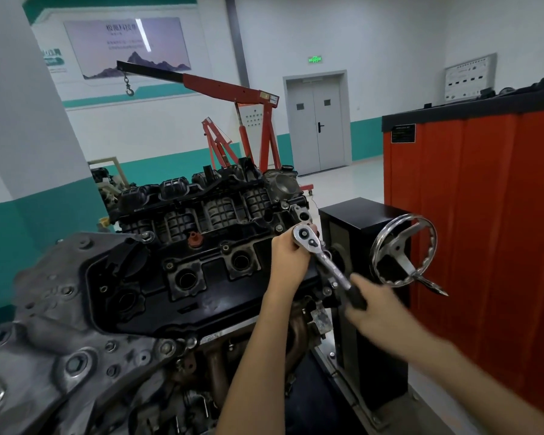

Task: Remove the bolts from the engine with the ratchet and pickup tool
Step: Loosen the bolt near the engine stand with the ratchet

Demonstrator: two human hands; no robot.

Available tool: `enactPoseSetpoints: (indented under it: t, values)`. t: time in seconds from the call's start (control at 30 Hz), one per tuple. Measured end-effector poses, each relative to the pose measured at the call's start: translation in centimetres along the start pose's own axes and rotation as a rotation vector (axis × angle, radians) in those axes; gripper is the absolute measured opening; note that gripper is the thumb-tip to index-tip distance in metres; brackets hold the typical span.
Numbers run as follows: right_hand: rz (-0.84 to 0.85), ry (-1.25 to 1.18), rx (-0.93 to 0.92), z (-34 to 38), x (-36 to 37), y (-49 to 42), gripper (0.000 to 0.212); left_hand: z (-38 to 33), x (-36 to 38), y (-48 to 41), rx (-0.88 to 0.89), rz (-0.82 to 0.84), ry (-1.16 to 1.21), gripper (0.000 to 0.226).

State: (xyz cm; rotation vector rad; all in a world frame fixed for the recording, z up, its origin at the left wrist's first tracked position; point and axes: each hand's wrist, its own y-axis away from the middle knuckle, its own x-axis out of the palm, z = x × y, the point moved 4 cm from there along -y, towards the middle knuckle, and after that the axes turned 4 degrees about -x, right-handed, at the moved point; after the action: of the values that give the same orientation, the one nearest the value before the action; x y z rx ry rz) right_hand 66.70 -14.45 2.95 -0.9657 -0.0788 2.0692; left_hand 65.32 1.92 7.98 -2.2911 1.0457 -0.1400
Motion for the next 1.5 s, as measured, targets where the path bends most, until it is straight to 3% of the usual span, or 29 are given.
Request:
enactPoseSetpoints:
  t: [0.1,0.23,0.33,0.43,0.47,0.53,0.6,0.7,0.8,0.93,1.07,1.17,1.23,1.3,1.37,1.43,1.5]
  values:
    - [-0.124,-0.352,0.11,2.2,5.8,1.7,0.023,-0.2,0.2,-0.2,0.047,-0.042,-0.04,0.056]
    - [-0.137,-0.414,0.115,3.5,7.9,1.1,0.015,0.0,0.0,-0.5,-0.007,-0.02,0.009,0.055]
    - [-0.001,-0.224,0.032,0.8,3.5,0.6,0.02,0.0,-0.1,-0.6,-0.023,0.063,-0.071,0.059]
    - [0.143,0.203,-0.09,-1.2,-3.3,-2.4,0.019,-0.4,0.1,-0.7,0.001,0.11,-0.136,0.041]
    - [0.155,0.367,-0.141,-1.0,-5.2,-3.8,0.02,-0.4,0.0,-0.8,0.001,0.106,-0.141,0.032]
    - [0.133,0.607,-0.227,-0.2,-7.0,-5.7,0.024,-0.1,-0.4,-0.9,-0.006,0.053,-0.102,0.043]
    - [0.08,0.641,-0.21,0.2,-6.3,-5.6,0.022,0.2,-0.8,-0.7,-0.044,0.018,-0.043,0.049]
    - [-0.004,0.185,-0.045,-0.1,-1.7,-1.5,0.026,0.4,-0.4,-0.4,-0.052,0.015,0.003,0.036]
    - [-0.121,-0.297,0.083,2.0,4.2,1.4,0.02,0.5,0.1,-0.3,-0.032,-0.007,0.007,0.042]
    - [-0.161,-0.382,0.1,4.3,7.9,1.0,0.014,0.5,-0.3,-1.0,-0.071,-0.053,-0.026,0.058]
    - [0.037,-0.12,0.001,1.1,1.9,0.2,0.019,0.5,-0.4,-0.8,-0.082,0.039,-0.043,0.055]
    - [0.166,0.375,-0.151,-0.2,-4.7,-3.4,0.028,0.0,-0.4,-0.8,-0.058,0.077,-0.123,0.031]
    - [0.161,0.678,-0.239,0.4,-7.3,-6.1,0.013,-0.2,-0.6,-0.8,-0.036,0.059,-0.134,0.016]
    - [0.118,0.755,-0.272,0.9,-7.5,-7.1,0.011,-0.2,-0.9,-0.5,-0.049,0.002,-0.106,0.014]
    - [0.06,0.621,-0.195,0.1,-6.0,-5.6,0.012,0.0,-0.8,-0.2,-0.053,-0.03,-0.064,0.023]
    - [0.026,0.281,-0.063,-0.6,-2.7,-2.3,0.017,0.3,-0.4,0.0,-0.046,-0.036,-0.031,0.047]
    - [-0.028,-0.09,0.025,0.2,1.6,0.4,0.02,0.4,0.0,0.0,-0.028,-0.049,-0.002,0.053]
